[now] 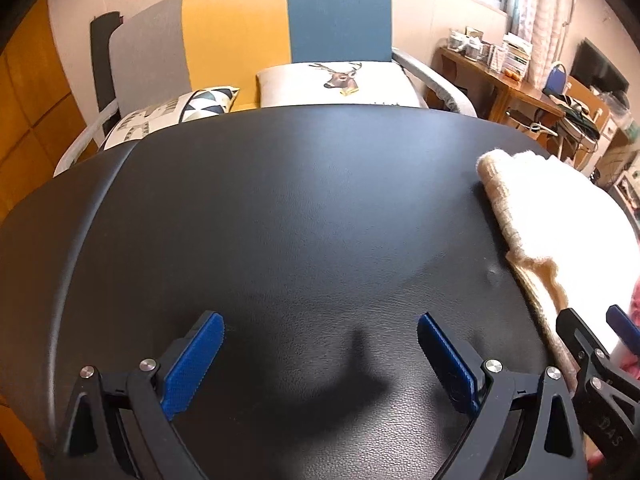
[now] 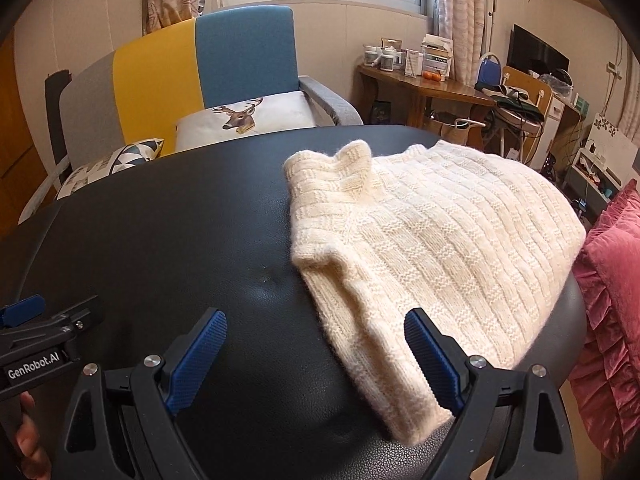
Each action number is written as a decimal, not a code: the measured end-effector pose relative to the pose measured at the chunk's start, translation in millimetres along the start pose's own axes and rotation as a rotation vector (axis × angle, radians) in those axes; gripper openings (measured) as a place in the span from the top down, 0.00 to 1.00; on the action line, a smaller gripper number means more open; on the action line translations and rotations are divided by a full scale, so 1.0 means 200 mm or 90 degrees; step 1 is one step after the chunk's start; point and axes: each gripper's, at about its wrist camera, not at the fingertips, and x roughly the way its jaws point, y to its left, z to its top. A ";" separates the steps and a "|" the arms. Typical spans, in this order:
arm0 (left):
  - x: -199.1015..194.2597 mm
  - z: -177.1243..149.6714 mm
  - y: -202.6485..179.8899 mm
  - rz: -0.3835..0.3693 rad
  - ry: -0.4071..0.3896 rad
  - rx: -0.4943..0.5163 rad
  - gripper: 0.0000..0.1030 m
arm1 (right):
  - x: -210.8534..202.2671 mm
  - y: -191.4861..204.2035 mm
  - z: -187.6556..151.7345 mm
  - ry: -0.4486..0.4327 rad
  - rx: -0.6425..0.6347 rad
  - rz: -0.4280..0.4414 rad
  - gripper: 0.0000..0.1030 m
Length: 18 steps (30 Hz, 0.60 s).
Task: Fold clothes
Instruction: 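Move both grippers toward the cream sweater on the black table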
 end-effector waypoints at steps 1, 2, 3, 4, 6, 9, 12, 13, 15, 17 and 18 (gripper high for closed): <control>0.00 0.00 -0.01 0.000 0.001 0.004 0.04 | 0.00 -0.01 0.00 -0.001 0.002 0.000 0.10; 0.00 0.00 -0.02 0.001 0.000 0.008 0.04 | 0.00 -0.02 0.00 -0.001 0.005 -0.001 0.10; 0.00 0.00 -0.02 0.002 0.001 0.010 0.04 | 0.00 -0.03 0.00 -0.002 0.007 -0.001 0.10; 0.00 0.00 -0.03 0.002 0.002 0.011 0.04 | 0.00 -0.04 0.00 -0.002 0.010 -0.001 0.10; 0.00 0.00 -0.04 0.003 0.001 0.009 0.04 | -0.01 -0.04 0.00 -0.003 0.013 -0.001 0.10; -0.02 -0.01 -0.03 0.005 -0.005 0.003 0.04 | -0.02 -0.04 0.00 -0.006 0.014 0.003 0.10; -0.02 -0.01 -0.01 0.008 -0.002 -0.005 0.04 | -0.02 -0.02 0.00 -0.008 0.007 0.012 0.10; -0.02 -0.01 0.00 0.009 -0.001 -0.008 0.04 | -0.02 -0.01 0.00 -0.008 0.004 0.014 0.10; -0.03 -0.02 0.01 0.010 0.001 -0.014 0.04 | -0.02 0.01 0.00 -0.008 -0.003 0.021 0.10; -0.03 -0.02 0.02 0.006 0.004 -0.018 0.04 | -0.03 0.03 0.00 -0.012 -0.009 0.022 0.10; -0.02 -0.02 0.01 0.004 0.005 -0.018 0.04 | -0.03 0.02 0.00 -0.013 -0.008 0.021 0.10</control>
